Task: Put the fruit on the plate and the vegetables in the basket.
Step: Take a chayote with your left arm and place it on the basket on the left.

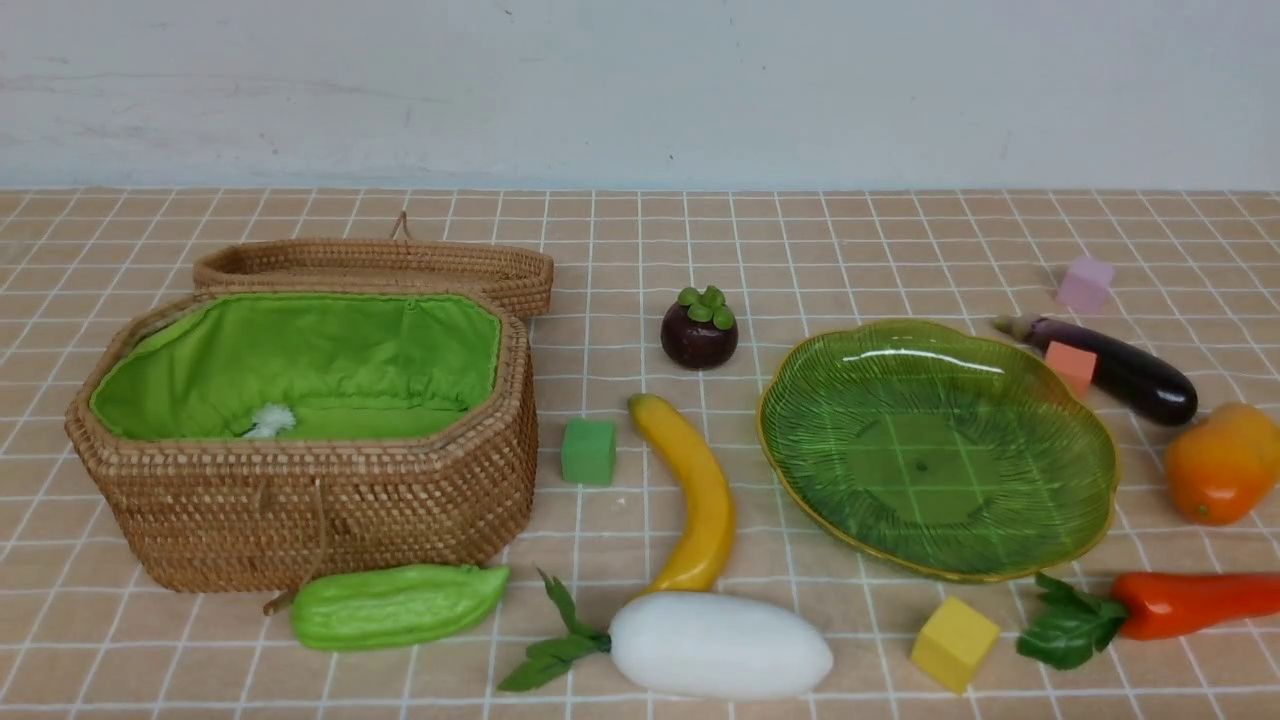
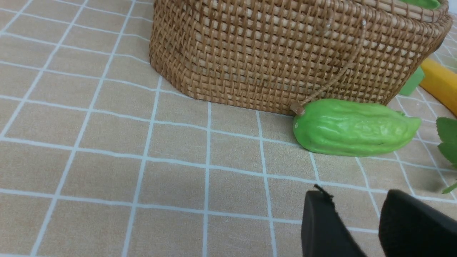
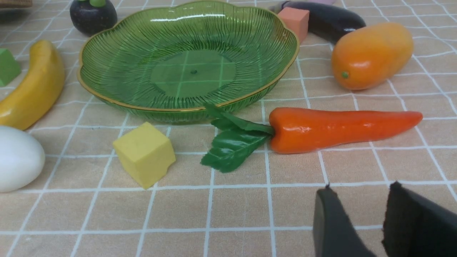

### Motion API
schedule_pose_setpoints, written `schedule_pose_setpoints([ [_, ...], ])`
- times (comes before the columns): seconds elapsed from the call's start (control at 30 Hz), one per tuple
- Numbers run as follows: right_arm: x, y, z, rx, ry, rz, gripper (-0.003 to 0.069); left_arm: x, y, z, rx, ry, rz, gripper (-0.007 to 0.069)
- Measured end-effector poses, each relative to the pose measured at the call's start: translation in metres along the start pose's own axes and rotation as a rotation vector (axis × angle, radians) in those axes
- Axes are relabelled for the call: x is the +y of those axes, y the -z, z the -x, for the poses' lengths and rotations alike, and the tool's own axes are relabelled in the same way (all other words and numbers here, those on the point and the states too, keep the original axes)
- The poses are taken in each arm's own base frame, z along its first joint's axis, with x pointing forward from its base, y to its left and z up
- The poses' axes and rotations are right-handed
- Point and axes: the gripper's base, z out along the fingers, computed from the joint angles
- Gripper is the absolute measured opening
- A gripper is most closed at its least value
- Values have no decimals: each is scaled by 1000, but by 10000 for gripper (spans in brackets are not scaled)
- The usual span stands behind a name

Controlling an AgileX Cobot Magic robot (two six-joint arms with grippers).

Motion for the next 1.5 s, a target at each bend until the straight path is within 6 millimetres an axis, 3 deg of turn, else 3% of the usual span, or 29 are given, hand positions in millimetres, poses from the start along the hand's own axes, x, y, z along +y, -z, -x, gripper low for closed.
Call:
schedule_pose_setpoints([
  [0.13, 0, 0, 0, 0, 0, 0, 243, -2, 0, 4, -39, 81, -26, 239],
  [0.2, 0, 0, 0, 0, 0, 0, 243, -7, 1, 12, -116, 318, -93, 239],
  [0.33, 0, 0, 0, 0, 0, 0, 243, -8, 3, 23, -223, 621, -168, 239],
  [0.53, 0, 0, 0, 0, 0, 0, 243, -7, 9, 39, -349, 730, -199, 193],
  [0.67, 0, 0, 0, 0, 0, 0, 243, -24, 21, 66, -286, 577, -234, 71],
  [0.77, 0, 0, 0, 0, 0, 0, 243, -40, 22, 85, -116, 400, -233, -13],
  [0.9, 0, 0, 0, 0, 0, 0, 243, -58, 12, 108, 179, 199, -250, -13],
  [1.1, 0, 0, 2, -27, 1, -5, 243, -68, -3, 124, 347, 106, -273, -13],
  [1.2, 1, -1, 4, -74, -136, 22, 243, -73, -6, 125, 426, 7, -308, -13],
  [1.37, 3, 2, 22, -249, -644, 121, 243, -84, -18, 120, 649, -277, -409, -13],
  [1.5, 8, 6, 28, -204, -797, 181, 208, -95, -34, 114, 759, -438, -454, -13],
])
